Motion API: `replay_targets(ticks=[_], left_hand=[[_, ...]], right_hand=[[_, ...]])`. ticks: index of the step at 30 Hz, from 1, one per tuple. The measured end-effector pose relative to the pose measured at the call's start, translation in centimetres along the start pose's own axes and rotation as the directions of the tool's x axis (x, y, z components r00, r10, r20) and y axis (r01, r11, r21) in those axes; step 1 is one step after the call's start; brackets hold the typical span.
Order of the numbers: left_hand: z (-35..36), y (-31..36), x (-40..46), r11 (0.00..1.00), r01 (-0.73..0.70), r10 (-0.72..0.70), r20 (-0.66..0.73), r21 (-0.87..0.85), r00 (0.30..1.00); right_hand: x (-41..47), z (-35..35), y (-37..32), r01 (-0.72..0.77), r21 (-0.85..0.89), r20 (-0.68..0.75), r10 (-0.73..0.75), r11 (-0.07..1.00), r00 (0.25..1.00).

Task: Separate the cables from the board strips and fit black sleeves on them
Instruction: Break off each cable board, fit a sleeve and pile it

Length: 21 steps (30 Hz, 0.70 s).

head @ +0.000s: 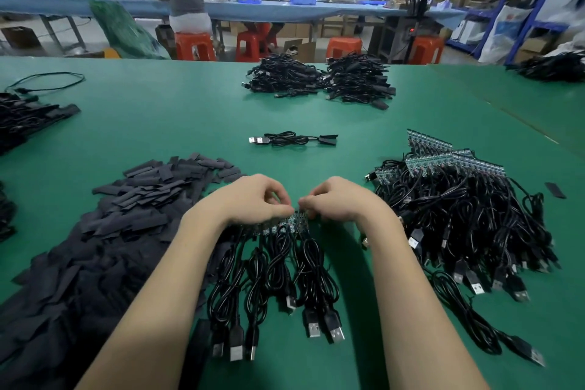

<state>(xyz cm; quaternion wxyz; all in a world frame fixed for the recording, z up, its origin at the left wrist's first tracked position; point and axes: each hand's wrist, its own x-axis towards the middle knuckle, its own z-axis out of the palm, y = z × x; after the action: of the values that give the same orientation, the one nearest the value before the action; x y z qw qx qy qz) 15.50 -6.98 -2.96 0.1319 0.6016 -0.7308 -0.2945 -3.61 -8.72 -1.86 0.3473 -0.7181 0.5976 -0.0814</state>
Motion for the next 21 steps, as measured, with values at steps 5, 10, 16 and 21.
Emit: replay_targets(ticks=[5,10,16,21], left_hand=[[-0.2,-0.3,0.3,0.980,-0.081,0.076,-0.030,-0.184,0.997],[-1.2,-0.1,-0.1,0.922,-0.153,0.155,-0.022,-0.356,0.988],[-0.8,0.0,-0.5,0.849,-0.099,0.129,0.023,-0.520,0.991],[-0.6,0.2,-0.6,0.773,-0.156,0.180,-0.024,-0.615,0.983]], right_hand=[[-1.0,-0.8,1.3,0.047,0.284,-0.004,-0.048,0.958,0.999],[-1.1,-0.7,1.8,0.112,0.509,0.009,-0.136,0.853,0.991],[-1.0,-0.5,2.1,0.107,0.673,0.052,-0.191,0.732,0.980],[-1.1,-0.5,1.7,0.026,0.794,0.121,-0.199,0.607,0.973]])
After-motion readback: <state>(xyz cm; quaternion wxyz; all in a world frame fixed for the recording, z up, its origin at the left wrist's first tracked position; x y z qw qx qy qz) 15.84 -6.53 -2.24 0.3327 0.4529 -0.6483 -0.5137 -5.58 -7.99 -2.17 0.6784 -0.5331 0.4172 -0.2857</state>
